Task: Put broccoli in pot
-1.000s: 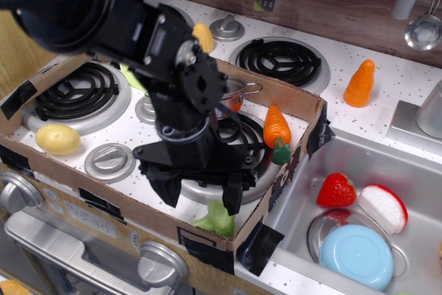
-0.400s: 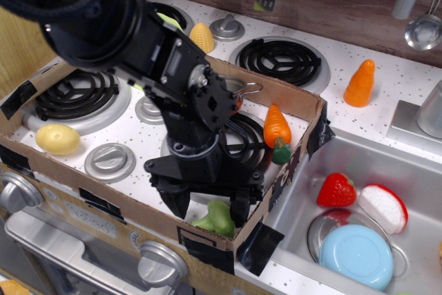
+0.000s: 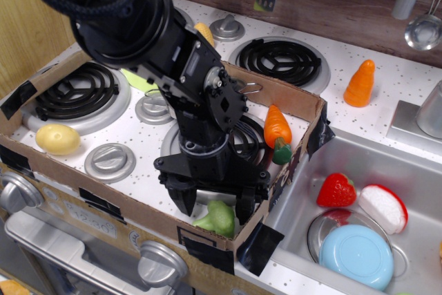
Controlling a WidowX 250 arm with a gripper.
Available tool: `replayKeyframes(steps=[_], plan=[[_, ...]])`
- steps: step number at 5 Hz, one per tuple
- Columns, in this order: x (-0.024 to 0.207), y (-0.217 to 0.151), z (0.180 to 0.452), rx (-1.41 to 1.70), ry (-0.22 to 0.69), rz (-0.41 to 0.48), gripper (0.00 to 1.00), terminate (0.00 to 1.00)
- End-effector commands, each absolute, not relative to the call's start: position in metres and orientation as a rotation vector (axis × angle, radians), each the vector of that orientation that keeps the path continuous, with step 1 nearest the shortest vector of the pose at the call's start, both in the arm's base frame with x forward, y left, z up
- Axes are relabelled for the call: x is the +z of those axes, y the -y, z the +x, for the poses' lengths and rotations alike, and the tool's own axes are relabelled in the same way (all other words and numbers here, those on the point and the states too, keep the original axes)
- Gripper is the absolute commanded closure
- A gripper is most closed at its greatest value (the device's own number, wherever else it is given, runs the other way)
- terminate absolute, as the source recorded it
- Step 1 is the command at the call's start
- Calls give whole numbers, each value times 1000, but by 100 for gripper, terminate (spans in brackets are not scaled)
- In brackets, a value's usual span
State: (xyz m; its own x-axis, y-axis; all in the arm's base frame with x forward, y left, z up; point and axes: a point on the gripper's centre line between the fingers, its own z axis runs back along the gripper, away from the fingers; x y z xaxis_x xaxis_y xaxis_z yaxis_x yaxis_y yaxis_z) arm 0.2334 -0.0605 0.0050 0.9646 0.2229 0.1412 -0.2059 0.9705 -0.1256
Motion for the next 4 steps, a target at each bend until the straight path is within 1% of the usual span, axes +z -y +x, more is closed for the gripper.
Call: replayKeyframes(steps=[1,2,3,4], plan=[[10,65,244,197,212,-100,100,0],[16,63,245,194,231,-79,100,0],[35,53,254,191,242,-51,100,0],[56,39,273,175,271,-43,100,0]])
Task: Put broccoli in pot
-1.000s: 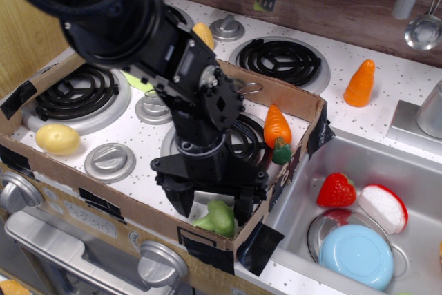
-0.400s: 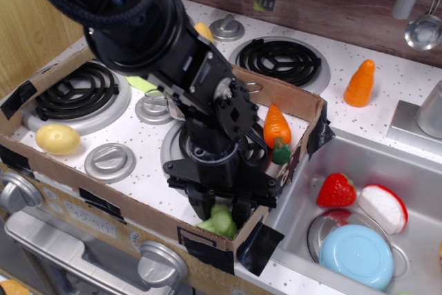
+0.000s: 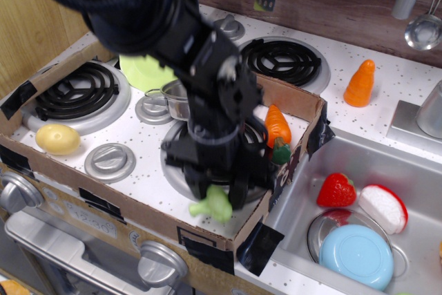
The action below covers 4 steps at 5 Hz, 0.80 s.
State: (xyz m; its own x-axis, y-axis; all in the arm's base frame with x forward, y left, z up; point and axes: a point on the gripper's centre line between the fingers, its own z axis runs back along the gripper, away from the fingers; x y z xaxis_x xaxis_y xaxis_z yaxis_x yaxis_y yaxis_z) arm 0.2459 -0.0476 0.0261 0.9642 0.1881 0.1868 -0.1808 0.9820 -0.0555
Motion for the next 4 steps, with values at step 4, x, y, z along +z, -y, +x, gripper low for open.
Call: replayKeyframes(steps=[4], plan=[[120,0,344,139,460,27,100,0]])
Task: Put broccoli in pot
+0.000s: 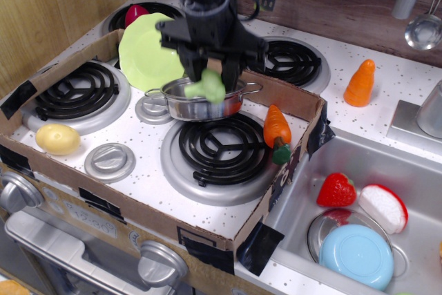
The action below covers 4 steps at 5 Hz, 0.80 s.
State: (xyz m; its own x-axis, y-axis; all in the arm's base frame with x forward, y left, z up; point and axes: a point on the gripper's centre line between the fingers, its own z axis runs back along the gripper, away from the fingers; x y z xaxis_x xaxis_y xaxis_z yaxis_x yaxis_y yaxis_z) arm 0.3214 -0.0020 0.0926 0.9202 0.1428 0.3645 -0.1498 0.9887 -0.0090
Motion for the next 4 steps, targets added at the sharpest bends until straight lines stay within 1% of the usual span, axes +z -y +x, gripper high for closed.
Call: replayKeyframes(steps=[1,2,3,4], plan=[[115,-1,356,120,497,26,100,0],[102,-1,366,122,521,1,100,0],[90,-2,370,105,502,-31,0,0],[88,-3,371,81,490,-25,0,100]])
